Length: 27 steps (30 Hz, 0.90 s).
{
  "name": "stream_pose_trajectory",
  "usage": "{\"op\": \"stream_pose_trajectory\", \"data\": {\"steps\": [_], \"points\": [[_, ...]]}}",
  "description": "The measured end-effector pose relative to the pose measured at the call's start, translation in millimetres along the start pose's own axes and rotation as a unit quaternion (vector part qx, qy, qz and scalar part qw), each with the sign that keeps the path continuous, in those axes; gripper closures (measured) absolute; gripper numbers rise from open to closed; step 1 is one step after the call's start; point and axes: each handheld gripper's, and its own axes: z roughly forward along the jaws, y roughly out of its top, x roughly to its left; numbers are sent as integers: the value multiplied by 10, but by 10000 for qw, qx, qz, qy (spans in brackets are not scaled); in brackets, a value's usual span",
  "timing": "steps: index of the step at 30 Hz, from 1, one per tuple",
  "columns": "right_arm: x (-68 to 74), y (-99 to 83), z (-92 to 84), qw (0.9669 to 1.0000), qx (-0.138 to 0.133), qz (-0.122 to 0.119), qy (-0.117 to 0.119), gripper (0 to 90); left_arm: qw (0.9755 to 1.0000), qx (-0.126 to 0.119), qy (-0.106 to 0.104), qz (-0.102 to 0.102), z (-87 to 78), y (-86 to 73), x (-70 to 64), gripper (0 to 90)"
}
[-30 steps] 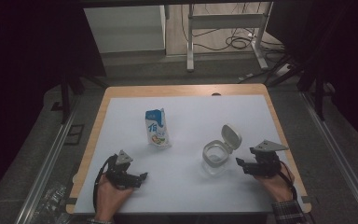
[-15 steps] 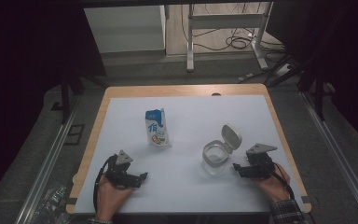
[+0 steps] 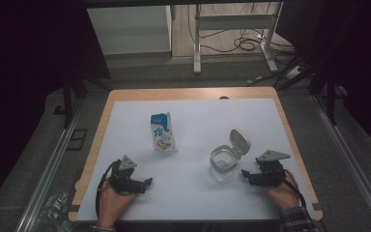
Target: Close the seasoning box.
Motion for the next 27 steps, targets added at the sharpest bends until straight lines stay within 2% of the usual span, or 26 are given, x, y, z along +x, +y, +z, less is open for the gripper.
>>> {"op": "stream_pose_trajectory", "data": {"steps": [3, 6, 13, 16, 21, 27], "points": [[1, 0, 1, 10000, 0, -4, -4, 220, 10000, -28, -22, -1, -6, -1, 10, 34], [1, 0, 1, 10000, 1, -3, -7, 218, 9998, -119, -157, -79, -25, -3, 42, 50], [1, 0, 2, 10000, 1, -6, -9, 216, 9997, -183, -158, 74, -50, 74, 75, 50], [1, 0, 2, 10000, 2, -6, -10, 215, 9990, -347, -275, 81, -64, 141, 95, 53], [1, 0, 3, 10000, 3, -5, -11, 214, 9984, -439, -340, 144, -72, 219, 121, 86], [0, 0, 3, 10000, 3, -2, -11, 213, 9964, -635, -535, 149, -97, 308, 168, 122]]}}
